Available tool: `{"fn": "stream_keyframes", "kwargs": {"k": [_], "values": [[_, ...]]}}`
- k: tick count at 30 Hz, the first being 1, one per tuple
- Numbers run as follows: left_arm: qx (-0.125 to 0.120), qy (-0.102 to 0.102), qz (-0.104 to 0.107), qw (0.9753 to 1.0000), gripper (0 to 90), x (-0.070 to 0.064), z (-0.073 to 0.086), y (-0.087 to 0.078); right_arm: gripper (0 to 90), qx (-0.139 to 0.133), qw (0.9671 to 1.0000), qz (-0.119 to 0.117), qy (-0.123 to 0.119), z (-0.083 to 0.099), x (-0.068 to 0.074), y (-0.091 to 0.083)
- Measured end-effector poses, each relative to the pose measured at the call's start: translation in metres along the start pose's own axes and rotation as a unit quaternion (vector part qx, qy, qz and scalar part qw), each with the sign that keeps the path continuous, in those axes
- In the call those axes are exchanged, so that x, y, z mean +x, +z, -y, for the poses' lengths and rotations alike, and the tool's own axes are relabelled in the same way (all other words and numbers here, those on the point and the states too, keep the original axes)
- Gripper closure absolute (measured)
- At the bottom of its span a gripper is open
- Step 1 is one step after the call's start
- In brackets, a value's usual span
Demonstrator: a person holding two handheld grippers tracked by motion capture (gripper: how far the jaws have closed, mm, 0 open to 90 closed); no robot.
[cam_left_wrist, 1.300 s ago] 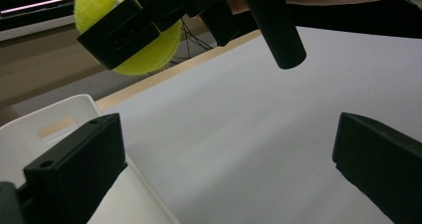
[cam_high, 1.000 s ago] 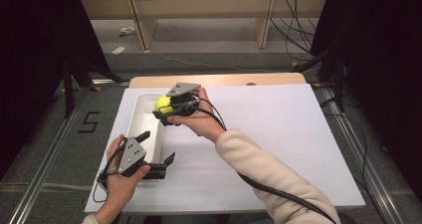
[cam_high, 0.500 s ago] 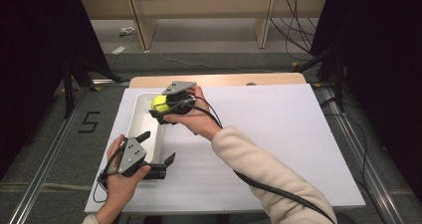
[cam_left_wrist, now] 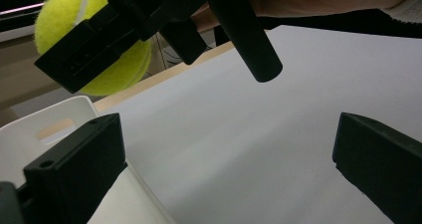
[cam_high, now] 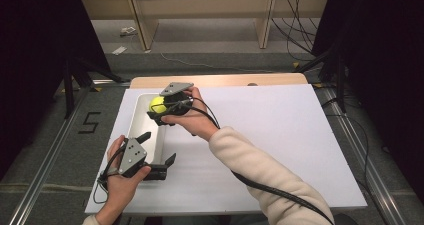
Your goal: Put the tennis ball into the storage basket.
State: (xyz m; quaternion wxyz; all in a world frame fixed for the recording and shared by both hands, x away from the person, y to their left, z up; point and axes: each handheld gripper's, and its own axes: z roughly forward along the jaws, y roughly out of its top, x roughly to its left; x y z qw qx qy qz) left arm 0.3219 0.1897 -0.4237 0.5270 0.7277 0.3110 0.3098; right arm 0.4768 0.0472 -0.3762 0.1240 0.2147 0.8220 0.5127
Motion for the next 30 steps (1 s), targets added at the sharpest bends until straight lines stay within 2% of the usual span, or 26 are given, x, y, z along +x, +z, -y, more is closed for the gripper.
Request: {"fn": "stream_keyframes", "kwargs": {"k": [2, 4, 30], "values": [[0.002, -0.005, -0.001, 1.0, 0.0, -0.001, 0.0, -0.001, 27.1, -0.002, 1.0, 0.001, -0.001, 0.0, 0.001, 0.002], [0.0, 0.0, 0.001, 1.0, 0.0, 0.0, 0.0, 0.0, 27.1, -0.001, 1.0, -0.001, -0.001, -0.001, 0.001, 0.003], [-0.001, 0.001, 0.001, 1.0, 0.0, 0.0, 0.0, 0.0, 27.0, 0.001, 1.0, -0.009, -0.003, -0.009, 0.002, 0.012]]}}
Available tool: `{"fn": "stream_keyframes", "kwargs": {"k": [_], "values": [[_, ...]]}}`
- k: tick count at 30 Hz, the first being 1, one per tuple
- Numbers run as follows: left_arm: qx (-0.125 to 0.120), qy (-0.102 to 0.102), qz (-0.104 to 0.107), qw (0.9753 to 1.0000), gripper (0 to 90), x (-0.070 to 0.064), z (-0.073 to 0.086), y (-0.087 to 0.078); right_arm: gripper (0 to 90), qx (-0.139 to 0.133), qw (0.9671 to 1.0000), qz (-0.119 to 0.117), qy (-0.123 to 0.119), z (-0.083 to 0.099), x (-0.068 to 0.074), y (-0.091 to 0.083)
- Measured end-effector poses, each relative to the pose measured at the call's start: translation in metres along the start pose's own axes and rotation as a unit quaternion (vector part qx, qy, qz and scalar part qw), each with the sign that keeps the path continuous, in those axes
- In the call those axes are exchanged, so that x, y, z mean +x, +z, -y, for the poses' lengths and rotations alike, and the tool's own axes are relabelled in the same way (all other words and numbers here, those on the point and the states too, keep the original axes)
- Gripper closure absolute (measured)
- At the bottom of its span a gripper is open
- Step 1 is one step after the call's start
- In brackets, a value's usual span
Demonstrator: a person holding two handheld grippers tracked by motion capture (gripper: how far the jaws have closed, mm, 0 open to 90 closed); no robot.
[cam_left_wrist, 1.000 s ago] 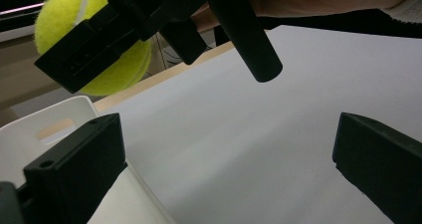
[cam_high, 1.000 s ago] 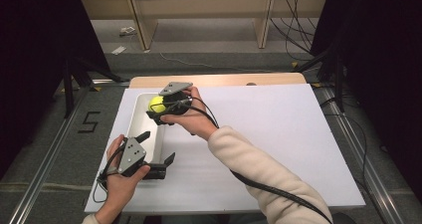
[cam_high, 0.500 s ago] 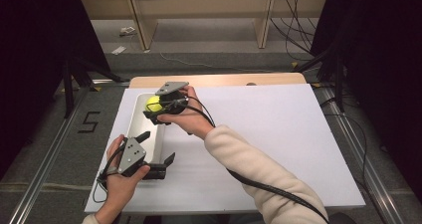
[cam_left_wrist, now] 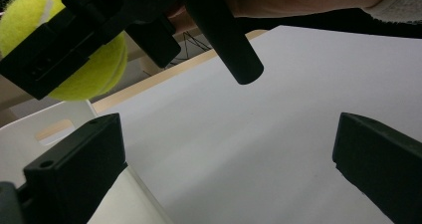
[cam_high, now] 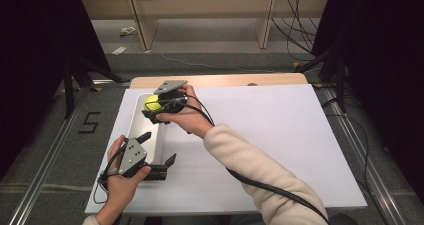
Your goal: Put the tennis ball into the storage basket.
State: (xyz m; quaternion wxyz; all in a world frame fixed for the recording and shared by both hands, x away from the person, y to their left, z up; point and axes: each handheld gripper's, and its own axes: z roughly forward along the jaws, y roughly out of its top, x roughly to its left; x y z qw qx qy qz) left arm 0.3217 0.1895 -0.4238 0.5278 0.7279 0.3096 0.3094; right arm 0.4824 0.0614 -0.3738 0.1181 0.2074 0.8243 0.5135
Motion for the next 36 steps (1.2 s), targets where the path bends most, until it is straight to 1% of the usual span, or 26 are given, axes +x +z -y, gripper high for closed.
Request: {"fn": "stream_keyframes", "kwargs": {"k": [2, 3, 20, 24, 25, 29, 30, 36], "values": [[-0.001, 0.0, 0.0, 1.0, 0.0, 0.0, 0.0, 0.0, 27.0, -0.002, 1.0, 0.0, -0.001, 0.0, 0.0, 0.001], [0.002, -0.005, -0.002, 1.0, 0.0, 0.0, 0.0, -0.001, 27.1, -0.001, 1.0, -0.001, -0.001, 0.0, 0.0, 0.002], [0.003, 0.001, -0.002, 1.0, 0.0, 0.0, 0.0, -0.001, 27.0, 0.009, 0.9999, -0.007, 0.003, 0.003, 0.001, 0.013], [0.001, -0.002, -0.002, 1.0, 0.0, -0.001, 0.0, -0.001, 27.0, 0.008, 0.9999, -0.012, 0.002, 0.002, 0.002, 0.016], [-0.002, 0.002, 0.0, 1.0, 0.0, 0.0, 0.0, -0.001, 27.0, 0.01, 0.9999, -0.013, -0.001, 0.002, 0.003, 0.017], [-0.002, 0.002, 0.0, 1.0, 0.0, 0.0, 0.0, -0.001, 27.0, 0.01, 0.9998, -0.016, -0.001, 0.002, 0.004, 0.021], [0.001, -0.002, -0.003, 1.0, 0.0, -0.001, 0.0, -0.001, 27.0, 0.011, 0.9998, -0.018, 0.0, 0.002, 0.005, 0.021], [0.002, -0.002, -0.002, 1.0, 0.0, -0.001, 0.0, -0.001, 27.0, 0.012, 0.9997, -0.022, -0.004, 0.003, 0.006, 0.026]]}}
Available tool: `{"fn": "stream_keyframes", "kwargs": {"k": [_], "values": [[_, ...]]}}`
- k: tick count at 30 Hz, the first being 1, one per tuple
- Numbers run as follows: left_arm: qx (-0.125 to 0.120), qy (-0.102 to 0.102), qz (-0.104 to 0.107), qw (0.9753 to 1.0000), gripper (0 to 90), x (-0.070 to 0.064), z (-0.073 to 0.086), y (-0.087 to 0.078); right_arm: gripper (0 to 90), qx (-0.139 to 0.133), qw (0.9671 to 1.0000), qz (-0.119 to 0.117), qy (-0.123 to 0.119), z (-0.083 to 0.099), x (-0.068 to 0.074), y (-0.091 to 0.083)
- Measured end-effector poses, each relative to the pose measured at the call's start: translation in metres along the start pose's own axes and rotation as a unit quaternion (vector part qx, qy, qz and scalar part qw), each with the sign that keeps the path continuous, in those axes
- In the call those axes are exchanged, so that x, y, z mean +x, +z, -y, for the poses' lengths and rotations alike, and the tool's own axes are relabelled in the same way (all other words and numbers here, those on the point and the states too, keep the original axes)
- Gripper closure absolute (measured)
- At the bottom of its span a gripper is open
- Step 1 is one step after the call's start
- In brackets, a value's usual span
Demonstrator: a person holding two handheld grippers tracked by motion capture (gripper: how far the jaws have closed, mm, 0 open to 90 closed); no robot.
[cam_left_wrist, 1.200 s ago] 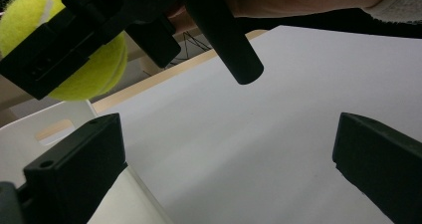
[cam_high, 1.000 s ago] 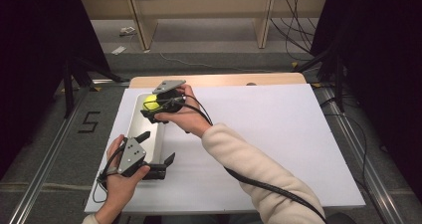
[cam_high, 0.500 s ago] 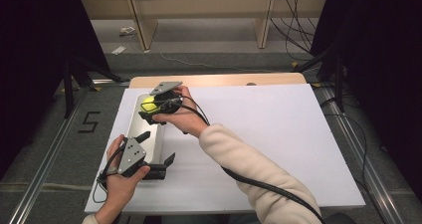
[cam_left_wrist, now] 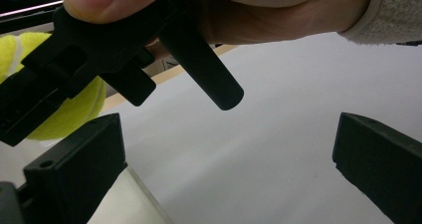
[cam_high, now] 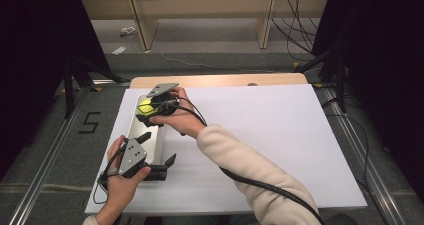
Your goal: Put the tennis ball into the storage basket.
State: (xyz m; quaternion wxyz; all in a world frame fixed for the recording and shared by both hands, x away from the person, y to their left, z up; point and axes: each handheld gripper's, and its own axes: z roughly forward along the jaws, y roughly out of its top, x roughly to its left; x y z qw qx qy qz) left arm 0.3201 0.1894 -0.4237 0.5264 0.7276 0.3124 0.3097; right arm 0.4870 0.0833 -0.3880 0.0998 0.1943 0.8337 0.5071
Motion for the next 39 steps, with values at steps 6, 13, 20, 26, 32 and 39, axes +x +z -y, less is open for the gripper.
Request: {"fn": "stream_keyframes", "kwargs": {"k": [6, 13, 20, 26, 32, 39], "values": [[0.0, 0.001, 0.0, 1.0, 0.0, 0.0, 0.0, 0.0, 26.9, 0.002, 1.0, -0.003, 0.001, 0.002, 0.0, 0.004], [-0.001, 0.0, 0.0, 1.0, 0.0, 0.0, 0.0, 0.0, 26.8, 0.007, 0.9999, -0.011, -0.001, 0.002, 0.002, 0.007], [0.0, 0.003, 0.0, 1.0, 0.0, 0.0, 0.0, 0.0, 26.8, 0.01, 0.9998, -0.016, -0.003, 0.002, 0.002, 0.011], [0.0, 0.013, -0.002, 0.9999, 0.0, -0.002, -0.001, 0.0, 26.8, 0.011, 0.9997, -0.019, -0.005, 0.003, 0.004, 0.014], [0.0, 0.012, -0.002, 0.9999, 0.0, -0.001, -0.001, -0.001, 26.7, 0.014, 0.9997, -0.02, -0.01, 0.003, 0.005, 0.017], [-0.001, 0.012, -0.001, 0.9999, 0.0, -0.001, -0.001, -0.001, 26.7, 0.019, 0.9996, -0.021, -0.007, 0.005, 0.005, 0.019]]}}
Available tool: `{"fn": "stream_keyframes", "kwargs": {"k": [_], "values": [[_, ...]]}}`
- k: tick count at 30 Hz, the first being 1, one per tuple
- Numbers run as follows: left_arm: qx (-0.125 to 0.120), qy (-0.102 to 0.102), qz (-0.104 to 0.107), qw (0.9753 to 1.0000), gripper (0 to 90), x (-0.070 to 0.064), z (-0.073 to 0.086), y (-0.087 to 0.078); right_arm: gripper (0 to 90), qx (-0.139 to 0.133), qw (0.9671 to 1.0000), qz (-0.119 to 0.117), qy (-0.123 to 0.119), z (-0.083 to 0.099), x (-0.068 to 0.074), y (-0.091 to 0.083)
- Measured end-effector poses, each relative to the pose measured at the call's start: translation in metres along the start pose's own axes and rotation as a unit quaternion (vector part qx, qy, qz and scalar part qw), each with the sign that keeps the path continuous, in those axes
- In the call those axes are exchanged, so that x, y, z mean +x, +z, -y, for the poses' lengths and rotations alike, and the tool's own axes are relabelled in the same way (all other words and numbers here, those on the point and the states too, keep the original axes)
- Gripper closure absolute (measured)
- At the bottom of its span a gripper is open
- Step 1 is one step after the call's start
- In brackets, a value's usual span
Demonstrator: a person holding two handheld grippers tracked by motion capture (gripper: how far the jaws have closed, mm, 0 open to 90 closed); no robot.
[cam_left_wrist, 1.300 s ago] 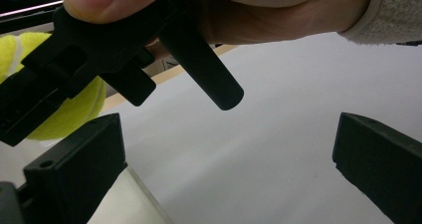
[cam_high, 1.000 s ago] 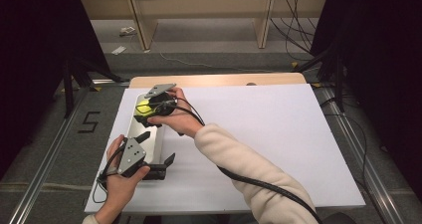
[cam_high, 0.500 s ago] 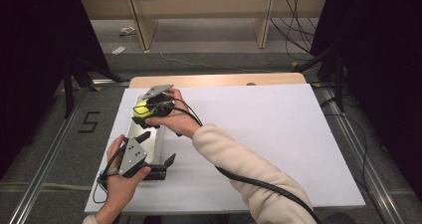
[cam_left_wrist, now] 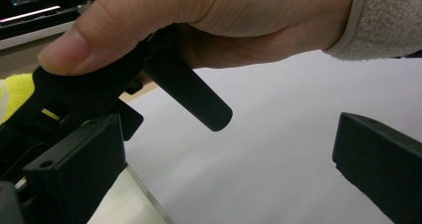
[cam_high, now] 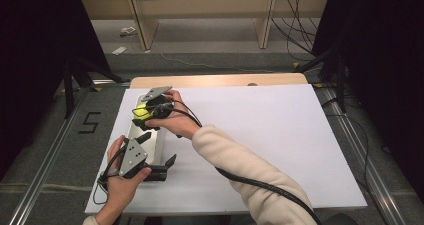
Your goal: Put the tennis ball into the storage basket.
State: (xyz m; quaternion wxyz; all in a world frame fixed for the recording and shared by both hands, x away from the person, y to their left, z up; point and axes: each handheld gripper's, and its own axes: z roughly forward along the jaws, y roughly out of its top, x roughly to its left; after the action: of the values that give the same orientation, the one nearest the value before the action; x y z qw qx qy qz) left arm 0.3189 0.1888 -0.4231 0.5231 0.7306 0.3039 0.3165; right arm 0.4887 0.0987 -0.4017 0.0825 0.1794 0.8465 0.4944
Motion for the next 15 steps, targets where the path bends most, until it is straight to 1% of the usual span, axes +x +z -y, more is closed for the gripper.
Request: {"fn": "stream_keyframes", "kwargs": {"k": [15], "values": [[-0.001, -0.001, 0.0, 1.0, 0.0, 0.0001, -0.0002, -0.0002, 26.5, 0.011, 0.9999, 0.001, -0.004, 0.0026, 0.0015, 0.0069]]}}
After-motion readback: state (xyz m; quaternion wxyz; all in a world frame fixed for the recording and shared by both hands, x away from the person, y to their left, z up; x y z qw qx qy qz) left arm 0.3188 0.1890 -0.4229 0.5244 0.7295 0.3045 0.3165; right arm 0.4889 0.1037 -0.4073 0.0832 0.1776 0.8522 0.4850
